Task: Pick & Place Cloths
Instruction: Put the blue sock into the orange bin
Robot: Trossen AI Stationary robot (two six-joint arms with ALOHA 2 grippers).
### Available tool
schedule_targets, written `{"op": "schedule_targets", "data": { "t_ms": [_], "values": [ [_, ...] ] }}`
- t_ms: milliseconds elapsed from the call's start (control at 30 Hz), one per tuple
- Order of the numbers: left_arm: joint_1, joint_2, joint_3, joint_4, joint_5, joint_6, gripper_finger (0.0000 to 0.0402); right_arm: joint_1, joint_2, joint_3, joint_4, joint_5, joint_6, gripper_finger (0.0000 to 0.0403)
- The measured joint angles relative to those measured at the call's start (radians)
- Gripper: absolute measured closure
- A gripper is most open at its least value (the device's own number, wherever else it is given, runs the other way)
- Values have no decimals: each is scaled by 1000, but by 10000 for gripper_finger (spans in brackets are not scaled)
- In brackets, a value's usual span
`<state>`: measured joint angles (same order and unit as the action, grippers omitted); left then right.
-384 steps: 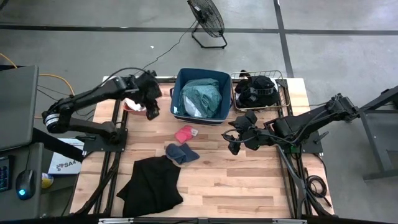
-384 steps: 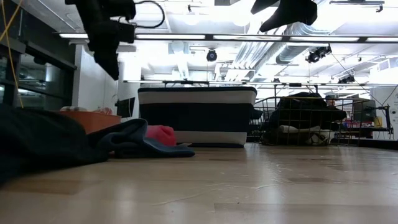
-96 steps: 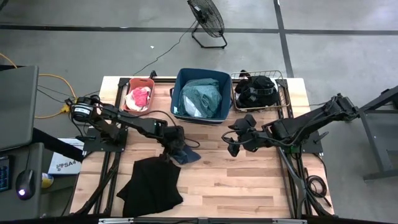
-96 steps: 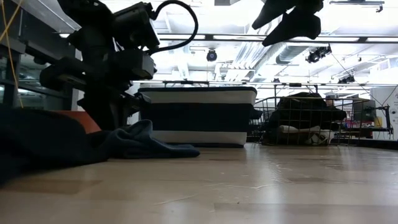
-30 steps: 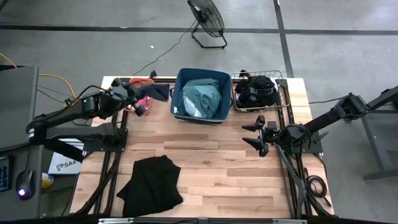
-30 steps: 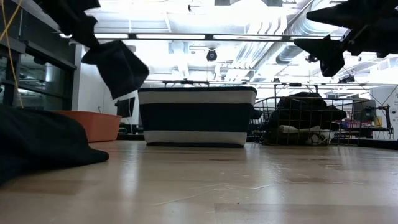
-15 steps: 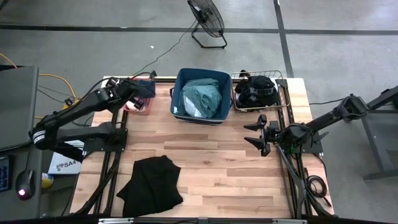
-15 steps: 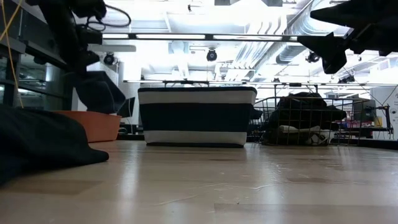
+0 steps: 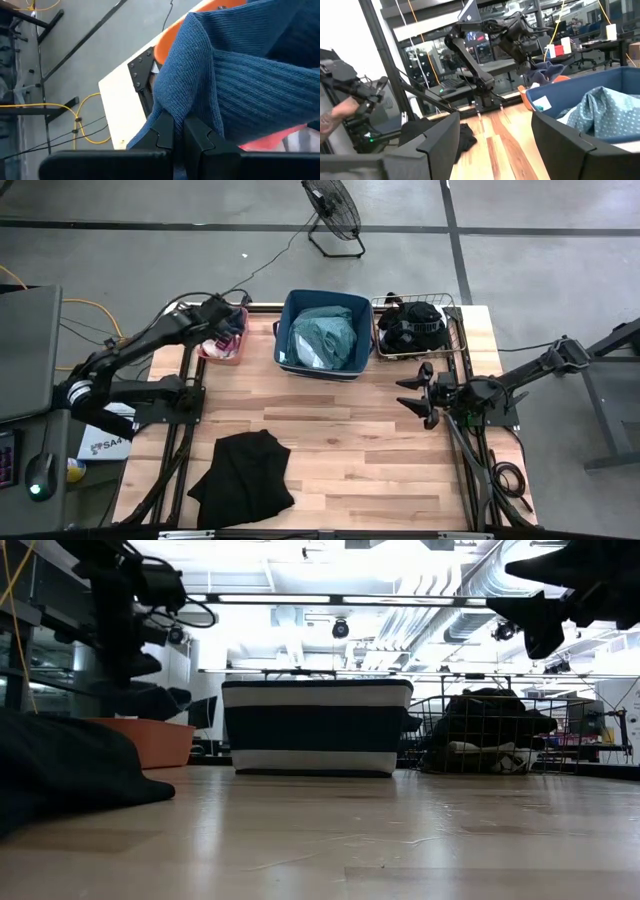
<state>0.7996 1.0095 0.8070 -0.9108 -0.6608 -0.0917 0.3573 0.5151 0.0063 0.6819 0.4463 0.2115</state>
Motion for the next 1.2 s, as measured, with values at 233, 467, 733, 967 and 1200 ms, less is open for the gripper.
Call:
{"op": "schedule_targets", "data": {
  "t_ms": [233,467,733,967,1200],
  "values": [
    [-21,9,0,11,160,6,396,0,0,-1,-3,3,6,165],
    [-3,90,0,11,165,-11,396,0,1,-1,-4,-8,-4,165],
    [27,284,0,35,197,5,396,0,1,-1,-6,-8,-6,165],
    [44,408,0,51,188,8,394,0,1,-1,-13,-8,-6,165],
    [45,376,0,63,202,35,313,0,1,-1,-23,-8,-6,165]
  ]
}}
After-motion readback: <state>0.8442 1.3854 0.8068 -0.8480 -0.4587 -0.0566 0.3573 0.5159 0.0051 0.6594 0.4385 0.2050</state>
